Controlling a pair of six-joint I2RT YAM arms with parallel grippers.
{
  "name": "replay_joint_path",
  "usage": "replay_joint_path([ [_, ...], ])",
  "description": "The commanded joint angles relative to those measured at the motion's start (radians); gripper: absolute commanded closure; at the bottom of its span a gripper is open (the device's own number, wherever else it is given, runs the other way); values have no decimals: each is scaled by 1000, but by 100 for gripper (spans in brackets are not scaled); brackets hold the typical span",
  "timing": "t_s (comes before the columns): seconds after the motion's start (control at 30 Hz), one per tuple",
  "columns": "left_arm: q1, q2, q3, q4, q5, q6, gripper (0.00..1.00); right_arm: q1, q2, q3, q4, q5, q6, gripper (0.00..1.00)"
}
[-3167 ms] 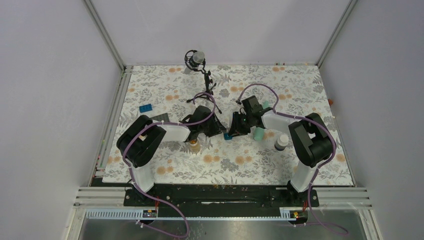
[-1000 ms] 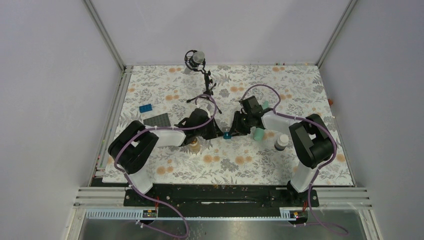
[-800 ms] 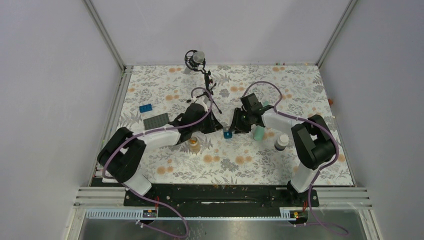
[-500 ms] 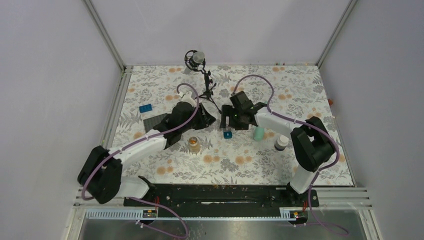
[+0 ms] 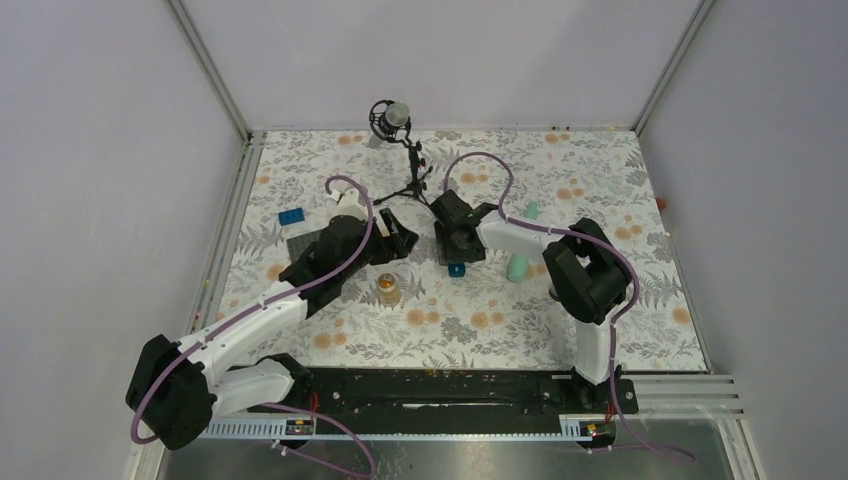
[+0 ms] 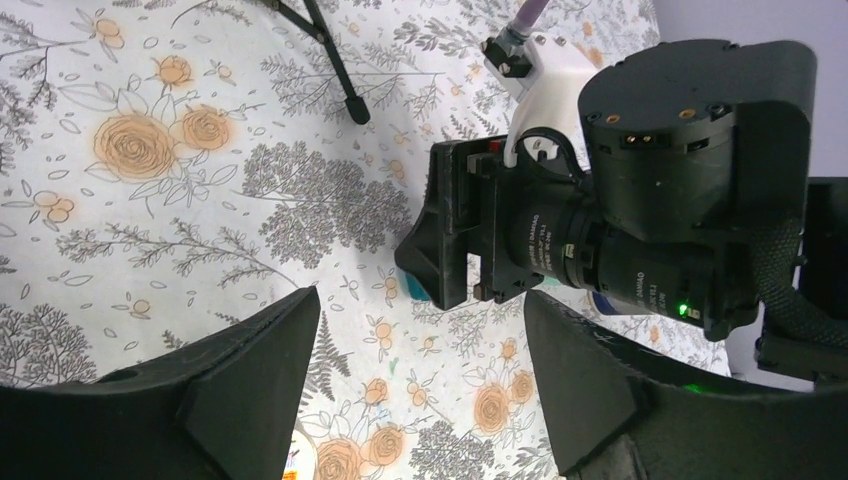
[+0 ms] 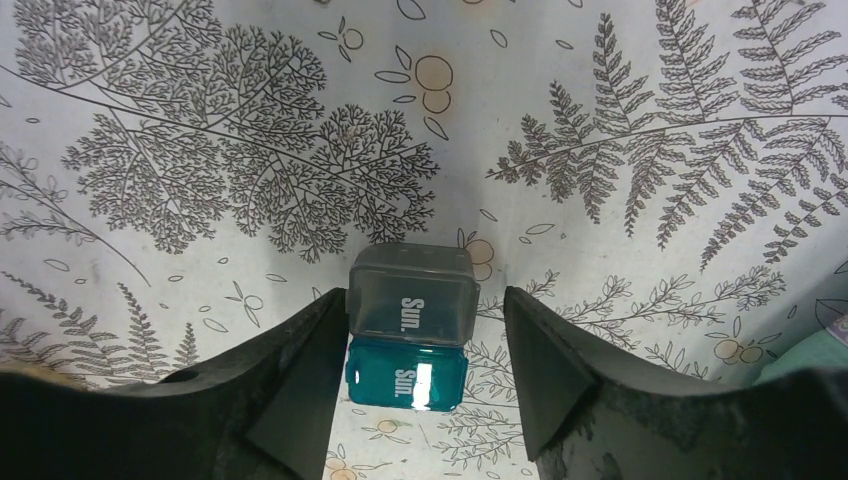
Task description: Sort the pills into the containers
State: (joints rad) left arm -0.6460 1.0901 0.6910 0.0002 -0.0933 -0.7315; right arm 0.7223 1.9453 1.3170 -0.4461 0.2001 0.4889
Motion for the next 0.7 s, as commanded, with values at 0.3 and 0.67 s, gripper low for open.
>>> replay_joint_path([
  [0.3, 4, -3, -41, 45, 4, -5, 22, 10, 11, 66, -46, 31, 37, 35],
  [0.67, 4, 17, -60, 66, 24, -16, 20, 10, 11, 82, -101, 60, 145, 47],
])
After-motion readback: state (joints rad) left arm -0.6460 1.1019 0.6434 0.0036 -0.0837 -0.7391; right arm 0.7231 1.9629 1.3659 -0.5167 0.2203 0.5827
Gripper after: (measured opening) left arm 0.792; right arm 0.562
